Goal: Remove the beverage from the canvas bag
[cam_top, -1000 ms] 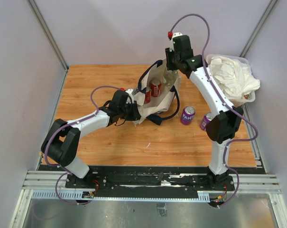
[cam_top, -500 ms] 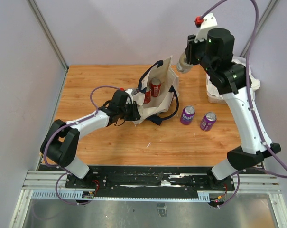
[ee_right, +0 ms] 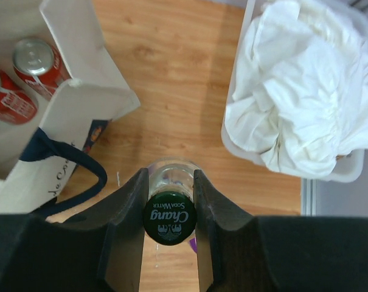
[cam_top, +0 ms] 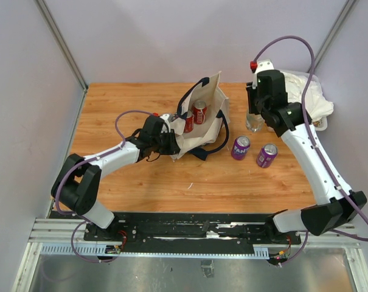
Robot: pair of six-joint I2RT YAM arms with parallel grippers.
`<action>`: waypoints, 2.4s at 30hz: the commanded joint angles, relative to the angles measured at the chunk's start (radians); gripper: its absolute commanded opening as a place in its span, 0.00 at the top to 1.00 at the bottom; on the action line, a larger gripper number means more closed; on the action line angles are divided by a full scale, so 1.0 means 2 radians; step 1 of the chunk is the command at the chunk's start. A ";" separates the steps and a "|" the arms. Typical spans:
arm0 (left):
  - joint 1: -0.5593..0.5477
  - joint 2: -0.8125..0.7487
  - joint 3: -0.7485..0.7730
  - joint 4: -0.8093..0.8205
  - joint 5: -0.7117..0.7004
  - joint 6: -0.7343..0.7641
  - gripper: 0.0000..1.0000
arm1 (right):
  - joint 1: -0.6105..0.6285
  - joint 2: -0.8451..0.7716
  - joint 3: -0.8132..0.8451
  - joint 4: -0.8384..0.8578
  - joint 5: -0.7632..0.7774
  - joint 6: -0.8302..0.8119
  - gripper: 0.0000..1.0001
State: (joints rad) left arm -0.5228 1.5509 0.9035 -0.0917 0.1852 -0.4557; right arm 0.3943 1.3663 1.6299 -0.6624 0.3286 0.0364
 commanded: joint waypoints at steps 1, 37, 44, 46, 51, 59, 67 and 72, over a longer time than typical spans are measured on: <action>0.001 0.005 -0.006 -0.069 -0.009 0.003 0.75 | -0.028 -0.033 -0.038 0.099 -0.003 0.023 0.99; 0.001 0.037 0.013 -0.077 -0.013 0.007 0.75 | -0.130 0.152 -0.089 0.238 -0.072 0.035 0.99; 0.001 0.037 0.019 -0.082 -0.016 0.009 0.75 | -0.132 0.169 -0.093 0.245 -0.071 0.040 0.94; 0.001 0.036 0.019 -0.083 -0.016 0.010 0.75 | -0.132 0.165 -0.102 0.246 -0.069 0.044 0.84; 0.001 0.032 0.017 -0.083 -0.015 0.010 0.75 | -0.132 0.154 -0.120 0.240 -0.064 0.048 0.24; 0.001 0.025 0.016 -0.084 -0.014 0.008 0.75 | -0.132 0.138 -0.101 0.216 -0.071 0.043 0.18; 0.001 0.008 0.017 -0.082 -0.012 -0.001 0.75 | -0.088 0.079 -0.019 0.139 -0.081 0.029 0.21; 0.001 -0.013 0.022 -0.084 -0.013 -0.007 0.75 | -0.033 0.075 0.079 0.066 -0.118 0.020 0.26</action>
State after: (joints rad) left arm -0.5232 1.5551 0.9501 -0.1623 0.1772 -0.4610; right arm 0.2428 1.5520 1.6608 -0.3954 0.1562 0.1059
